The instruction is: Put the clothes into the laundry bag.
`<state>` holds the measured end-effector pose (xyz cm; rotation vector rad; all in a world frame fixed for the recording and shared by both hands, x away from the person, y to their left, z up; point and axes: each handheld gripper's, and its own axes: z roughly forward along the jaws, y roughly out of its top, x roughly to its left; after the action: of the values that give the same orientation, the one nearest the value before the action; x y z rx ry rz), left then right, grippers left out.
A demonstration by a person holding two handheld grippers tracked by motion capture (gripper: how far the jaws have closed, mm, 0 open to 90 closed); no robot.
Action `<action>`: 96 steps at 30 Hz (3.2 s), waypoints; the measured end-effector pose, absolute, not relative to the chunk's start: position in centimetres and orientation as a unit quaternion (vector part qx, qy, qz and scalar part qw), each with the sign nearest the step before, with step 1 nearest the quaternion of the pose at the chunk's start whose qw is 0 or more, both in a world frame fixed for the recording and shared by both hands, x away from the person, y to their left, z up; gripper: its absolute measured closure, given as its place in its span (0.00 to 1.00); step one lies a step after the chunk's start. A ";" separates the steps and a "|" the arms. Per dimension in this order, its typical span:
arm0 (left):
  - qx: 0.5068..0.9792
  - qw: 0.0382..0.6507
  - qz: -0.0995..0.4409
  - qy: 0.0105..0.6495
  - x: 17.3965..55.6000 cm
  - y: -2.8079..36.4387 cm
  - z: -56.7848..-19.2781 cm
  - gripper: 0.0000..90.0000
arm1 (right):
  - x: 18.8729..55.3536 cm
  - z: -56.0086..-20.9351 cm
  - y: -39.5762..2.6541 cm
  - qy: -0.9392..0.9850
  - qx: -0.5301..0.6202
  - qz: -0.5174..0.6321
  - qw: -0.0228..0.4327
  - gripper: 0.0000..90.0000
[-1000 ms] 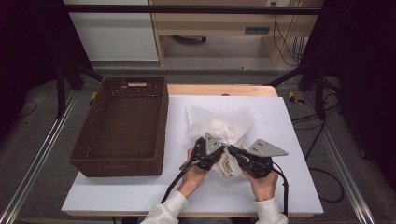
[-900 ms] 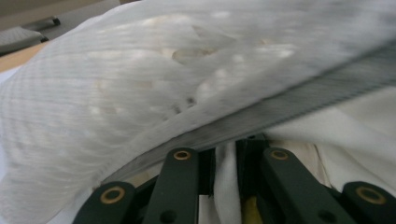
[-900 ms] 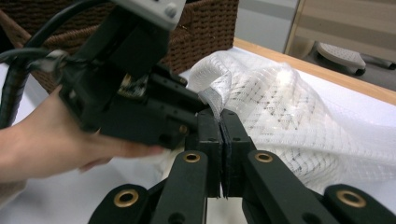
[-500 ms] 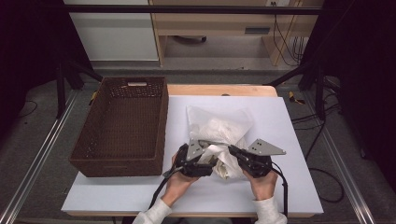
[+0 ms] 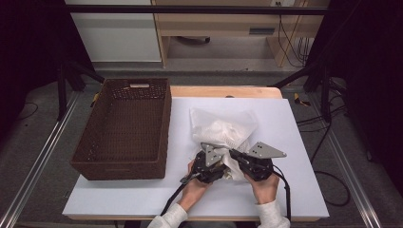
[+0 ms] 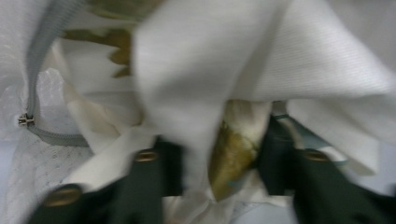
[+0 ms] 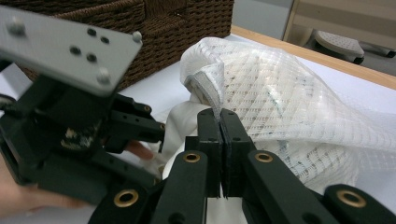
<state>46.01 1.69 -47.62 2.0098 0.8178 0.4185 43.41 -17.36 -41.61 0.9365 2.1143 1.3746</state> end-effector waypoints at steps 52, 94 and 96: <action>0.817 0.362 0.203 0.399 47.5 7.9 -48.5 0.49 | 43.0 -41.3 -18.1 0.764 0.338 0.506 0.213 0.99; 0.837 0.390 0.166 0.346 41.0 11.3 -48.7 0.97 | 41.3 -40.7 -17.9 0.757 0.345 0.512 0.215 0.75; 0.837 0.389 0.173 0.343 40.9 11.1 -48.7 0.97 | 40.5 -40.1 -18.2 0.749 0.341 0.524 0.220 0.68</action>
<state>40.85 11.14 -48.71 2.1298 0.8730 0.4392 40.47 -18.18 -40.12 0.9432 2.0713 1.4478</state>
